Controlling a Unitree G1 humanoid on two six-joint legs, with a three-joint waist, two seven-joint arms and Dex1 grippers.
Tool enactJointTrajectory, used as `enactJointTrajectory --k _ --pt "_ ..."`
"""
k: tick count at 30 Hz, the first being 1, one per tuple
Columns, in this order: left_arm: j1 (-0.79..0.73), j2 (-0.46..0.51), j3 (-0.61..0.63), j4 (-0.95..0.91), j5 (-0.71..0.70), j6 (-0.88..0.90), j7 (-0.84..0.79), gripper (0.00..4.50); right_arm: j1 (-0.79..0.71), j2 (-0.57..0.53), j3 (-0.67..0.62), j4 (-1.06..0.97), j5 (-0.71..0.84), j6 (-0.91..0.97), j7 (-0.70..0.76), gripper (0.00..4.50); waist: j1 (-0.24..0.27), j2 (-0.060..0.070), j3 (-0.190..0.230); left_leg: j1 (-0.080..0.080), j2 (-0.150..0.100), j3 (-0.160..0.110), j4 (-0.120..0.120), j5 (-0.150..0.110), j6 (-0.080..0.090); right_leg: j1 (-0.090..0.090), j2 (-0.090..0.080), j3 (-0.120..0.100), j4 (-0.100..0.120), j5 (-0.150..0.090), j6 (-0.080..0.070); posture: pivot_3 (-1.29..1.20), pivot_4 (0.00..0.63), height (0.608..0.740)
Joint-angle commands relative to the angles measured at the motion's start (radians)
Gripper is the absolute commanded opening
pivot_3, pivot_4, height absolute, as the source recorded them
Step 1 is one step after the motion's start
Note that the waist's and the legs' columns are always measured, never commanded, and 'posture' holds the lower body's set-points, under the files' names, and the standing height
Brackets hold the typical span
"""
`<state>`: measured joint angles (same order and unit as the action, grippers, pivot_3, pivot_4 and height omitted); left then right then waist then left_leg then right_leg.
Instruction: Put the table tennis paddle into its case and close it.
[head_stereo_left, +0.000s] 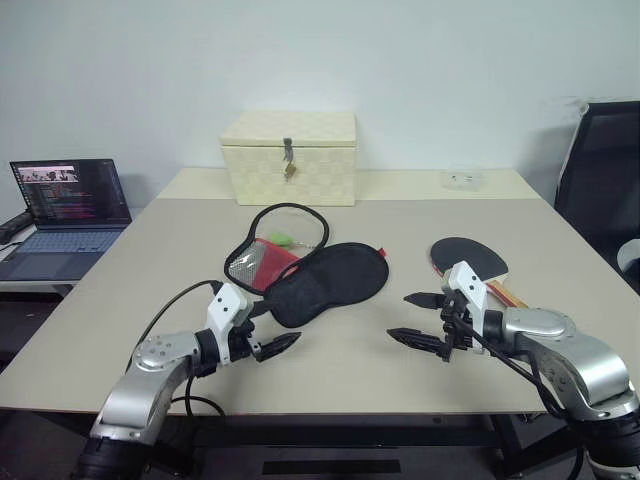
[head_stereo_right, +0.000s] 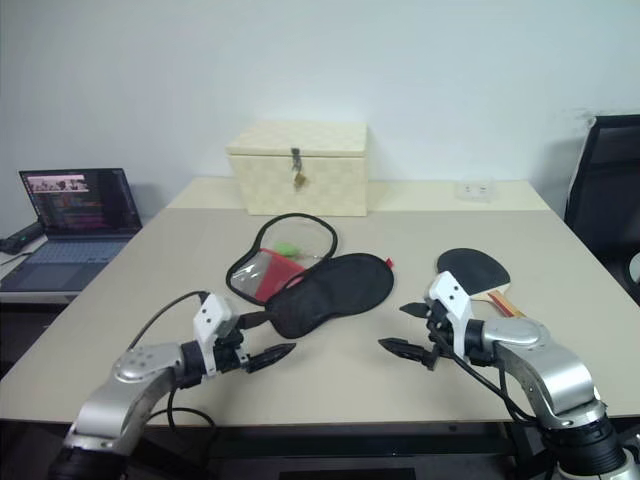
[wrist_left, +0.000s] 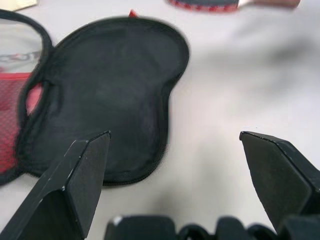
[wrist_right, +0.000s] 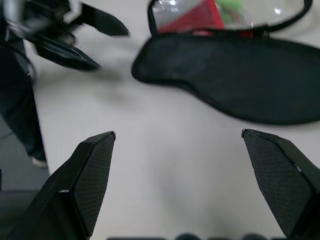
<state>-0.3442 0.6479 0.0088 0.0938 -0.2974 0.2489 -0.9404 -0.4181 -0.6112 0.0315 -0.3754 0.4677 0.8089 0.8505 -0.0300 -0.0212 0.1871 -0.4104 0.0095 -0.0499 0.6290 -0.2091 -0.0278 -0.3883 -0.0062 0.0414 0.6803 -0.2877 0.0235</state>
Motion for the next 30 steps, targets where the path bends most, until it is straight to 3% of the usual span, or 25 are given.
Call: enactJointTrajectory --k 1,11,22,25,30 --pt "-0.092 0.008 -0.032 0.122 0.054 -0.112 -0.061 4.5 -0.036 0.0 -0.018 -0.036 0.037 -0.004 -0.001 4.45 0.0 0.0 0.0 0.0 0.0 0.0 0.0 0.0 0.0 0.0 0.0 0.0 0.0 0.0 0.0 0.0 0.15 0.74" --pt "-0.298 -0.027 -0.156 0.524 0.183 -0.323 -0.251 4.5 -0.02 -0.001 -0.01 -0.06 0.034 -0.024 -0.056 4.45 0.003 0.0 0.0 -0.004 -0.001 0.0 0.001 0.0 0.0 -0.001 0.0 -0.002 -0.001 0.0 0.0 0.0 0.15 0.74" --pt "-0.375 -0.023 -0.184 0.73 0.256 -0.434 -0.354 4.5 -0.002 0.007 -0.008 -0.06 0.035 -0.05 -0.094 4.45 -0.002 0.0 0.0 -0.004 -0.001 0.0 0.001 0.0 0.0 -0.002 0.0 -0.002 0.0 0.0 0.0 0.0 0.15 0.74" --pt "-0.367 -0.025 -0.185 0.732 0.253 -0.428 -0.378 3.97 0.0 0.006 -0.011 -0.055 0.034 -0.056 -0.1 4.5 -0.003 0.0 0.0 -0.004 0.0 0.0 0.001 0.0 0.0 -0.002 0.001 -0.001 0.0 0.0 0.0 0.0 0.15 0.74" --pt "-0.309 -0.05 -0.174 0.609 0.203 -0.311 -0.404 2.29 -0.006 0.013 -0.028 -0.043 0.044 -0.051 -0.118 4.5 -0.003 0.0 0.0 -0.003 0.0 0.0 0.001 0.0 0.0 -0.001 0.001 -0.001 0.001 0.0 0.0 0.0 0.15 0.74"
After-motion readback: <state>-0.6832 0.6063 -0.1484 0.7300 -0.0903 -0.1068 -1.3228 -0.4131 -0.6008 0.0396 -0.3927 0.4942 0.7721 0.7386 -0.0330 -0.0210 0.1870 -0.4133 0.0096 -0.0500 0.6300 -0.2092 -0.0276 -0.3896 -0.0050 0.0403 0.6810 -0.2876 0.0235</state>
